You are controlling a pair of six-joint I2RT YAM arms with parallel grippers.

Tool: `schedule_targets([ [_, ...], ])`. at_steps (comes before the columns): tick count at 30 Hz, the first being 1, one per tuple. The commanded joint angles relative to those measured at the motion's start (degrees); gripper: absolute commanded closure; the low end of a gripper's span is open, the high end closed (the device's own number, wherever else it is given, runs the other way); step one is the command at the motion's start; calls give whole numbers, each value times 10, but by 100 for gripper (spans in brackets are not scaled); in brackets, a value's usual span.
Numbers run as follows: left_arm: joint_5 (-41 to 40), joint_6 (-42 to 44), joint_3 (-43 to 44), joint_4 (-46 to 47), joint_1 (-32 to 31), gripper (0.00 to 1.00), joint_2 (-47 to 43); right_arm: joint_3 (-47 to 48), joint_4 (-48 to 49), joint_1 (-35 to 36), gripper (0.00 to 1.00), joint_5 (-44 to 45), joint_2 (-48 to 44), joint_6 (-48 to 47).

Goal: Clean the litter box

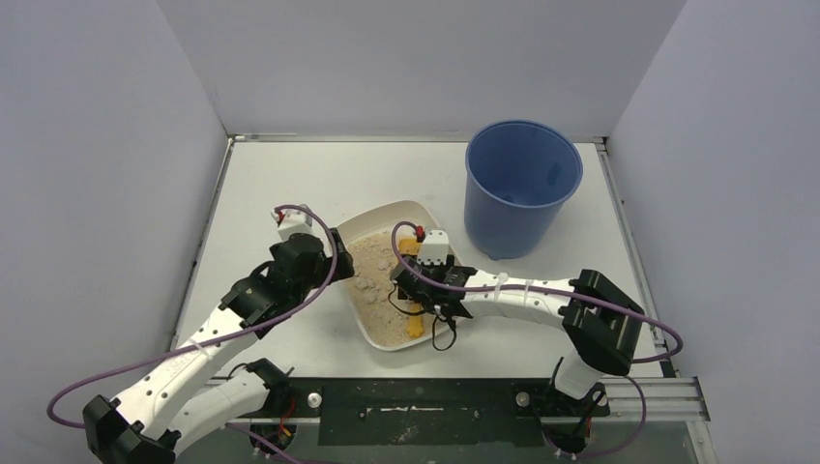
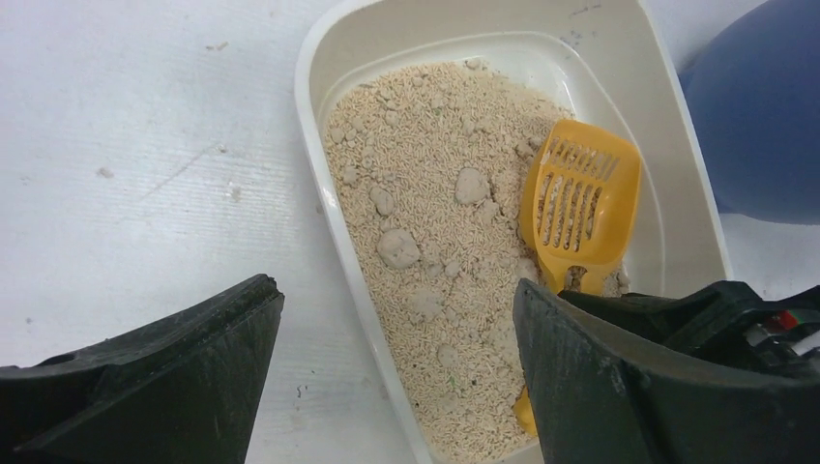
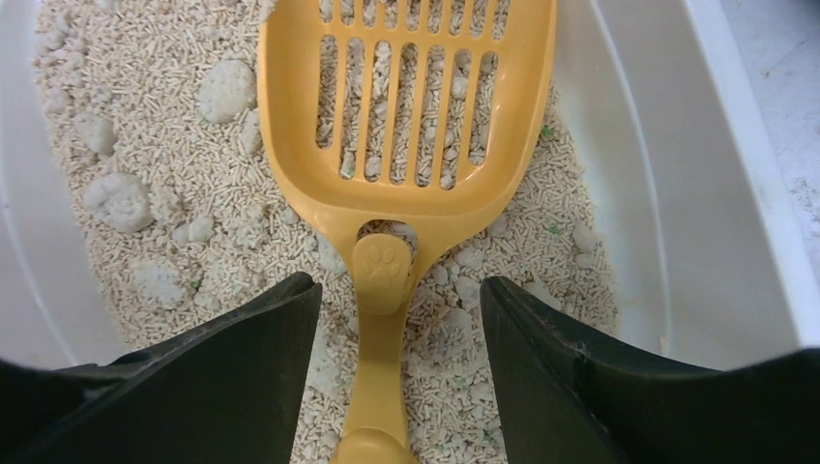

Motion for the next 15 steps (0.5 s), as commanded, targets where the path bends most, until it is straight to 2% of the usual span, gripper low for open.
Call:
schedule_targets([
  [1, -47, 76, 49, -11, 1, 12, 0, -2, 36, -6, 39, 4, 17, 12],
  [6, -74, 104, 66, -18, 4, 10, -3, -4, 45, -13, 42, -6, 35, 17],
  [15, -89, 109, 62, -21, 6, 8, -16, 3, 54, -14, 55, -20, 55, 16],
])
